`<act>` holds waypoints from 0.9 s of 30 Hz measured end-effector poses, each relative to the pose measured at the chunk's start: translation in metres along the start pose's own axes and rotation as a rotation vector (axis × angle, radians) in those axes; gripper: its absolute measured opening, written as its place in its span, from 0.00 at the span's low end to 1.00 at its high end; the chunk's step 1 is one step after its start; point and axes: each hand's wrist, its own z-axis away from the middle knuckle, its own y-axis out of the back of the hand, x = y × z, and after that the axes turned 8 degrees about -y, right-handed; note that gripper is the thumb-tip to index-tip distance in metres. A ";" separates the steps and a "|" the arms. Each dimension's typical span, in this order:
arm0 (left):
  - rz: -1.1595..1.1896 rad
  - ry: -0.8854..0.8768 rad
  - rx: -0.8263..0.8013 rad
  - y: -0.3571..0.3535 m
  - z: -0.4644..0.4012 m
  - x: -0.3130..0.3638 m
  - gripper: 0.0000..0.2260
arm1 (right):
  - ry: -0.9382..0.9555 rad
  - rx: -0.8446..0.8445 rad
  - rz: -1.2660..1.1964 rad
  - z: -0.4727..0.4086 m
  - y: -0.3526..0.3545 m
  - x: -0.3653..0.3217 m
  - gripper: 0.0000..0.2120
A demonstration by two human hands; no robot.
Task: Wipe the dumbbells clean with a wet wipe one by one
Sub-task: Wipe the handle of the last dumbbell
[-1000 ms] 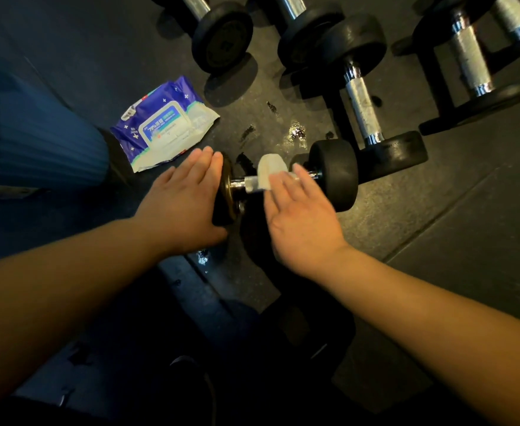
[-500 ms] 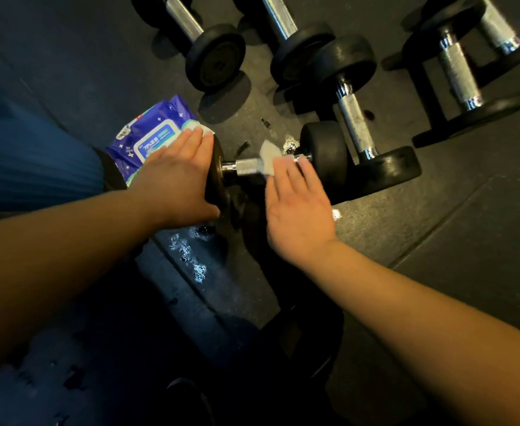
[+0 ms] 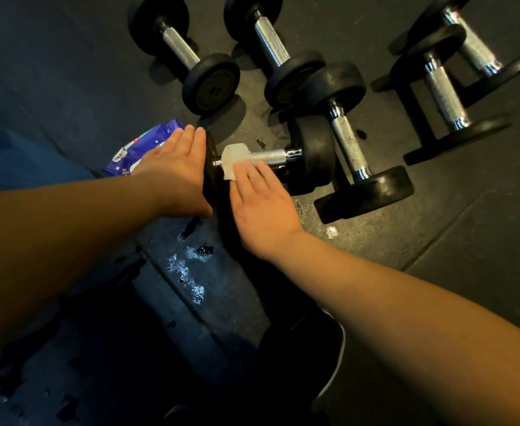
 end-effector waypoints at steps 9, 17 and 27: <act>0.004 -0.015 -0.017 0.004 0.003 -0.004 0.63 | -0.012 0.003 0.159 0.014 -0.002 0.032 0.28; 0.005 0.004 -0.035 0.004 0.001 -0.003 0.64 | -0.040 -0.028 0.195 0.014 0.007 0.023 0.28; 0.026 -0.002 -0.054 0.007 0.000 -0.002 0.64 | -0.121 -0.048 0.216 0.008 0.011 0.038 0.31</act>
